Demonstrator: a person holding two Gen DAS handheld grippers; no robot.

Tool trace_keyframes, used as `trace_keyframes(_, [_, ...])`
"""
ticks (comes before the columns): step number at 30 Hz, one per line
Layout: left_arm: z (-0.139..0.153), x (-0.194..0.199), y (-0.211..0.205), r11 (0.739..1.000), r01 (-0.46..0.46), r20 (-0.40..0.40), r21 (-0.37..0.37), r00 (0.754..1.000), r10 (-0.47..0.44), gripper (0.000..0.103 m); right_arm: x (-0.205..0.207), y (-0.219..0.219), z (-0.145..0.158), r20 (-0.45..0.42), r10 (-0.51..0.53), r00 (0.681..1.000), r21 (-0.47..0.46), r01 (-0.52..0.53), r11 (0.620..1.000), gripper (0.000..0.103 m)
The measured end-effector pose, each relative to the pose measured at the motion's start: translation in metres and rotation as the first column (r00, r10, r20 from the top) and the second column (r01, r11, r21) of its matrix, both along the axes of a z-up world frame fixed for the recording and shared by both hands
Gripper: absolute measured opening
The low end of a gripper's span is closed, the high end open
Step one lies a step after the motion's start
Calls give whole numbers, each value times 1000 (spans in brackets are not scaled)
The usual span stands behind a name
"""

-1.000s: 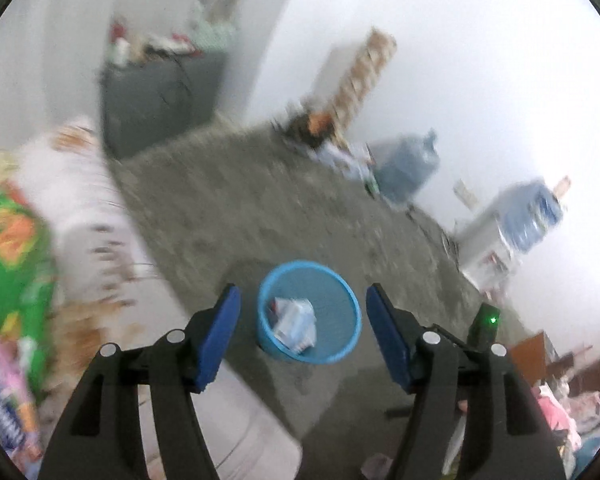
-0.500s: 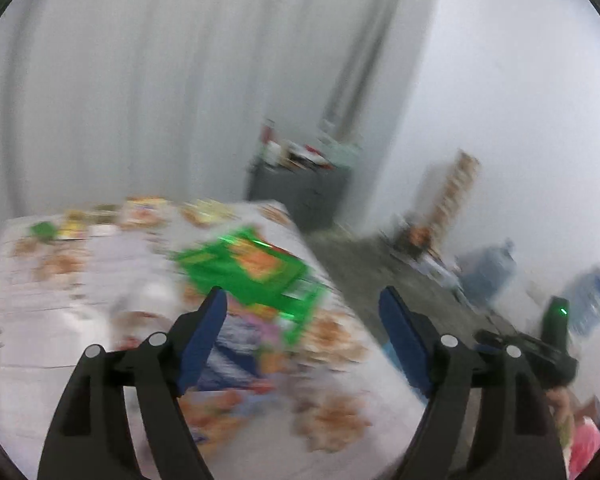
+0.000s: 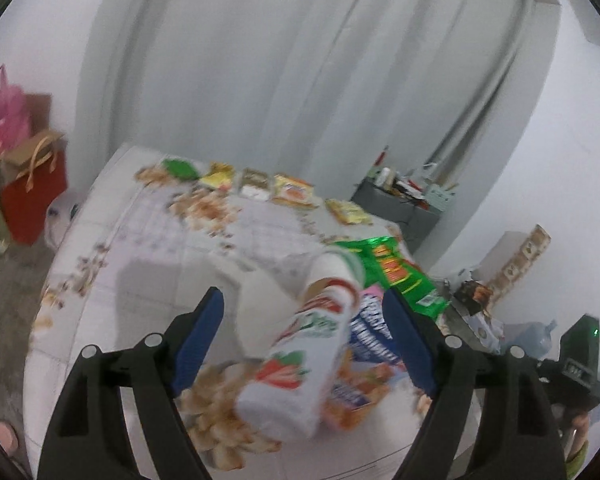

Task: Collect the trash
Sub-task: 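Grasp the white drink bottle with the right gripper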

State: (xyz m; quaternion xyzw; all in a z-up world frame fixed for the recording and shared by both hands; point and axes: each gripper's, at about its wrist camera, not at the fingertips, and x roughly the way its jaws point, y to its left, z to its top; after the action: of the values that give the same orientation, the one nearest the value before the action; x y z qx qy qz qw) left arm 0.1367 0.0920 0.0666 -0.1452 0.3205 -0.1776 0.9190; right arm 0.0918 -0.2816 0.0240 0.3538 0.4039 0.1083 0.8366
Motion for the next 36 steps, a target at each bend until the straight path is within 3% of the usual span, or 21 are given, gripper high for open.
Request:
trace_keyframes(7, [-29, -1, 16, 999, 17, -70, -29, 997, -19, 79, 66, 73, -7, -59, 136, 989, 38, -134, 990, 69])
trace_keyframes(14, [-56, 4, 9, 974, 141, -168, -177, 971, -171, 70, 117, 112, -22, -136, 169, 976, 47, -164, 985, 69])
trace_keyframes(21, [-59, 1, -7, 914, 283, -171, -292, 924, -341, 69, 141, 130, -41, -227, 182, 957, 25, -181, 983, 71])
trace_keyframes(28, [-63, -4, -17, 868, 355, -162, -348, 889, -429, 69, 145, 143, -56, -292, 204, 934, 13, -209, 978, 71])
trace_keyframes(33, [-63, -5, -11, 857, 362, -154, -366, 885, -439, 68, 145, 145, -57, -295, 234, 927, 41, -232, 972, 62])
trace_keyframes(36, [-60, -1, 3, 867, 336, -140, -369, 902, -409, 68, 141, 142, -55, -294, 239, 925, 52, -234, 971, 61])
